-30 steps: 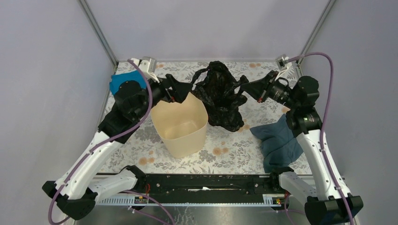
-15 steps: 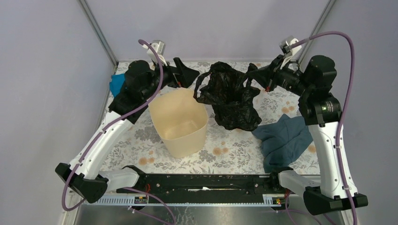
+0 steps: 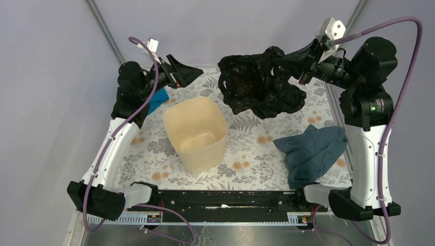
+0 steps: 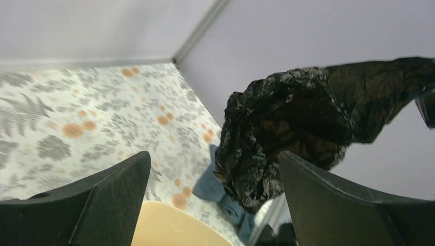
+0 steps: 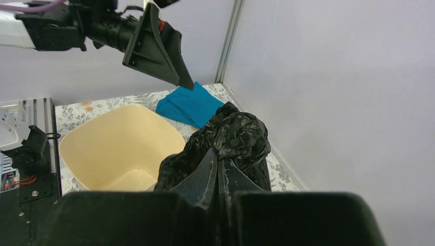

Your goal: Put the trash bags into the trash bin

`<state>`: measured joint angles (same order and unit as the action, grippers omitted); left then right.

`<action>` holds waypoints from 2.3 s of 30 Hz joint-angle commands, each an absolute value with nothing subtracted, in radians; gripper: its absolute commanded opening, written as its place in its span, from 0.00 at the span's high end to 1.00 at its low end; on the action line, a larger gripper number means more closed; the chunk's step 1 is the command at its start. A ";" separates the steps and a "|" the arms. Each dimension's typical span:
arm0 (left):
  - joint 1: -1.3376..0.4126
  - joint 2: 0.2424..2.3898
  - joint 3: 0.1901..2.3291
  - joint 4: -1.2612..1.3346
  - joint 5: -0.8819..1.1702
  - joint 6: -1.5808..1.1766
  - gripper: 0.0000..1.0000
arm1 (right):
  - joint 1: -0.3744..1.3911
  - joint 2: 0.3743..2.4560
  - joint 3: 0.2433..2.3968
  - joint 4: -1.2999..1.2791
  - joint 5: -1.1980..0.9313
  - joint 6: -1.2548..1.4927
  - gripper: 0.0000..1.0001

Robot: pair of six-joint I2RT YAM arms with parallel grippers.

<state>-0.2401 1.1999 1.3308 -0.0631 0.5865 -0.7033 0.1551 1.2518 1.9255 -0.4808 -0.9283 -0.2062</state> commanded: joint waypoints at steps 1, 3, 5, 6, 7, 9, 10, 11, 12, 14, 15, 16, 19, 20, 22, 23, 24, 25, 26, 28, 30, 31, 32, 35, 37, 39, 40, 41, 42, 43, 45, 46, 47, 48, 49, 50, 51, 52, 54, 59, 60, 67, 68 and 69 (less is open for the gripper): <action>-0.232 1.210 1.210 0.211 0.819 -0.847 0.01 | 0.160 1.221 1.919 -0.407 -0.970 -0.176 1.00; -0.232 1.220 1.112 0.450 0.903 -0.983 0.01 | 0.160 1.194 1.873 -0.348 -0.958 -0.147 1.00; -0.239 1.231 1.035 0.649 0.942 -1.091 0.01 | 0.160 1.177 1.850 -0.306 -0.954 -0.126 1.00; -0.248 1.236 1.011 0.699 0.943 -1.119 0.01 | 0.160 1.175 1.852 -0.298 -0.958 -0.117 1.00; -0.266 1.239 0.996 0.711 0.937 -1.121 0.01 | 0.160 1.178 1.859 -0.293 -0.961 -0.104 1.00; -0.326 1.233 0.982 0.678 0.918 -1.064 0.01 | 0.160 1.189 1.882 -0.289 -0.962 -0.077 1.00; -0.358 1.222 0.981 0.639 0.902 -1.001 0.01 | 0.160 1.196 1.892 -0.280 -0.957 -0.050 1.00; -0.392 1.209 0.976 0.592 0.874 -0.949 0.01 | 0.159 1.201 1.901 -0.277 -0.958 -0.035 1.00; -0.421 1.194 0.968 0.554 0.839 -0.910 0.01 | 0.159 1.205 1.906 -0.268 -0.967 -0.024 1.00; -0.459 1.183 0.955 0.527 0.785 -0.878 0.01 | 0.160 1.198 1.898 -0.239 -0.981 -0.007 1.00; -0.467 1.189 0.951 0.541 0.780 -0.880 0.01 | 0.160 1.192 1.889 -0.222 -0.990 0.022 1.00; -0.470 1.193 0.946 0.562 0.777 -0.889 0.01 | 0.160 1.187 1.880 -0.209 -0.999 0.032 1.00; -0.471 1.214 0.957 0.581 0.751 -0.900 0.03 | 0.160 1.177 1.865 -0.192 -1.013 0.051 1.00; -0.469 1.223 0.962 0.598 0.761 -0.908 0.06 | 0.160 1.175 1.864 -0.191 -1.016 0.055 1.00; -0.463 1.234 0.961 0.666 0.783 -0.953 0.12 | 0.160 1.167 1.859 -0.191 -1.016 0.053 1.00; -0.460 1.237 0.958 0.699 0.794 -0.974 0.15 | 0.160 1.163 1.856 -0.195 -1.014 0.051 1.00; -0.459 1.239 0.954 0.724 0.797 -0.993 0.18 | 0.160 1.159 1.856 -0.198 -1.015 0.046 1.00; -0.459 1.241 0.951 0.741 0.798 -1.006 0.21 | 0.160 1.156 1.854 -0.202 -1.017 0.043 1.00; -0.459 1.243 0.946 0.763 0.797 -1.024 0.23 | 0.160 1.154 1.852 -0.203 -1.018 0.044 1.00; -0.456 1.253 0.933 0.843 0.805 -1.084 0.29 | 0.160 1.152 1.847 -0.205 -1.020 0.042 1.00; -0.454 1.264 0.930 0.912 0.814 -1.137 0.33 | 0.160 1.151 1.841 -0.205 -1.016 0.038 1.00; -0.451 1.266 0.927 0.944 0.818 -1.167 0.35 | 0.160 1.149 1.838 -0.206 -1.014 0.034 1.00; -0.446 1.267 0.922 0.980 0.819 -1.195 0.37 | 0.159 1.148 1.833 -0.209 -1.013 0.030 1.00; -0.434 1.259 0.916 1.033 0.822 -1.253 0.41 | 0.160 1.146 1.822 -0.212 -1.010 0.020 1.00; -0.431 1.250 0.917 1.035 0.824 -1.261 0.44 | 0.160 1.144 1.813 -0.212 -1.004 0.015 1.00; -0.431 1.236 0.924 1.008 0.833 -1.249 0.48 | 0.160 1.142 1.804 -0.212 -0.993 0.010 1.00; -0.431 1.231 0.924 0.987 0.835 -1.239 0.51 | 0.160 1.140 1.801 -0.212 -0.988 0.007 1.00; -0.431 1.222 0.920 0.971 0.834 -1.231 0.53 | 0.160 1.138 1.800 -0.212 -0.982 0.004 1.00; -0.431 1.215 0.911 0.962 0.831 -1.226 0.53 | 0.160 1.137 1.799 -0.212 -0.974 0.005 1.00; -0.431 1.206 0.902 0.950 0.829 -1.221 0.53 | 0.160 1.137 1.798 -0.212 -0.966 0.005 1.00; -0.431 1.195 0.887 0.922 0.826 -1.209 0.54 | 0.160 1.136 1.800 -0.213 -0.945 0.005 1.00; -0.431 1.190 0.882 0.905 0.826 -1.202 0.57 | 0.160 1.137 1.803 -0.213 -0.937 0.005 1.00; -0.431 1.186 0.874 0.893 0.825 -1.195 0.61 | 0.159 1.137 1.804 -0.212 -0.927 0.005 1.00; -0.429 1.178 0.866 0.887 0.827 -1.190 0.65 | 0.160 1.137 1.804 -0.212 -0.914 0.005 1.00; -0.424 1.169 0.859 0.870 0.830 -1.175 0.66 | 0.160 1.137 1.804 -0.222 -0.892 0.005 1.00; -0.417 1.157 0.856 0.846 0.831 -1.160 0.66 | 0.160 1.136 1.805 -0.234 -0.866 -0.010 1.00; -0.410 1.143 0.852 0.815 0.831 -1.146 0.66 | 0.160 1.135 1.809 -0.253 -0.834 -0.029 1.00; -0.403 1.130 0.850 0.793 0.829 -1.132 0.66 | 0.160 1.135 1.813 -0.271 -0.804 -0.039 1.00; -0.387 1.110 0.851 0.757 0.826 -1.115 0.65 | 0.159 1.129 1.807 -0.288 -0.764 -0.044 1.00; -0.385 1.125 0.864 0.771 0.855 -1.138 0.69 | 0.160 1.114 1.780 -0.278 -0.704 -0.029 1.00; -0.384 1.126 0.859 0.785 0.860 -1.145 0.64 | 0.160 1.113 1.780 -0.279 -0.686 -0.029 1.00; -0.383 1.121 0.836 0.798 0.857 -1.159 0.53 | 0.160 1.114 1.804 -0.263 -0.664 -0.008 1.00; -0.383 1.125 0.833 0.815 0.855 -1.169 0.53 | 0.160 1.113 1.801 -0.256 -0.660 -0.006 1.00; -0.383 1.131 0.833 0.828 0.854 -1.175 0.53 | 0.160 1.112 1.798 -0.247 -0.662 -0.006 1.00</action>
<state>-0.3870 1.1339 0.8406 0.7547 0.8421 -1.1557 0.1551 1.1252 1.7790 -0.3016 -0.6903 -0.0196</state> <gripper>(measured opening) 0.473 0.011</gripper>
